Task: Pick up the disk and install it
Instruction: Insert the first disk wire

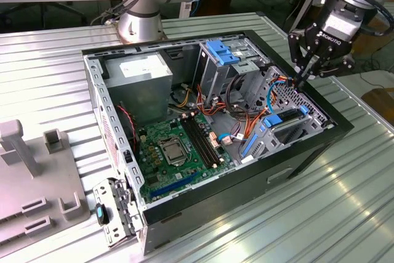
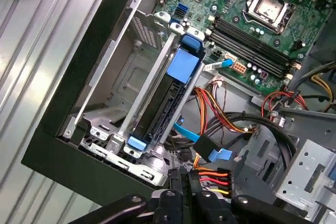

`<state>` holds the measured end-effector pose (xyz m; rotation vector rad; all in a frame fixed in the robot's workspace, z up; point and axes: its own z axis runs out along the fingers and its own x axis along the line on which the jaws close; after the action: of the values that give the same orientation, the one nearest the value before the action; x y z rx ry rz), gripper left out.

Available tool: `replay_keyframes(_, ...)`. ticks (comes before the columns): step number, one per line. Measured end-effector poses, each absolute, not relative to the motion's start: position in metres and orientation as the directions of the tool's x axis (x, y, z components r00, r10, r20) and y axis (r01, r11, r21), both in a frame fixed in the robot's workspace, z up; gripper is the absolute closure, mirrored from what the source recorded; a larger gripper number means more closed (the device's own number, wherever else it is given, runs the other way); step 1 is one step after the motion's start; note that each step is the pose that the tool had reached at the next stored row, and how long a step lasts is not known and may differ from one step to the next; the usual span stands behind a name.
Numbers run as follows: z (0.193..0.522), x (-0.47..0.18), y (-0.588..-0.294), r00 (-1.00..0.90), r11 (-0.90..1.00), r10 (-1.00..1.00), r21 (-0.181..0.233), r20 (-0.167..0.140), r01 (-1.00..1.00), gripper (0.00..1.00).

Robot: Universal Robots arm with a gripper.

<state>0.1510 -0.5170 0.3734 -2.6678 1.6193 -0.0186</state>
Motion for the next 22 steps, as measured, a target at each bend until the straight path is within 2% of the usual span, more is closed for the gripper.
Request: replay_keyframes(22, 0.3679, 0.1460, -0.5194, 0.287, -0.287, -0.958, -0.024, 0.000, -0.958, 0.84)
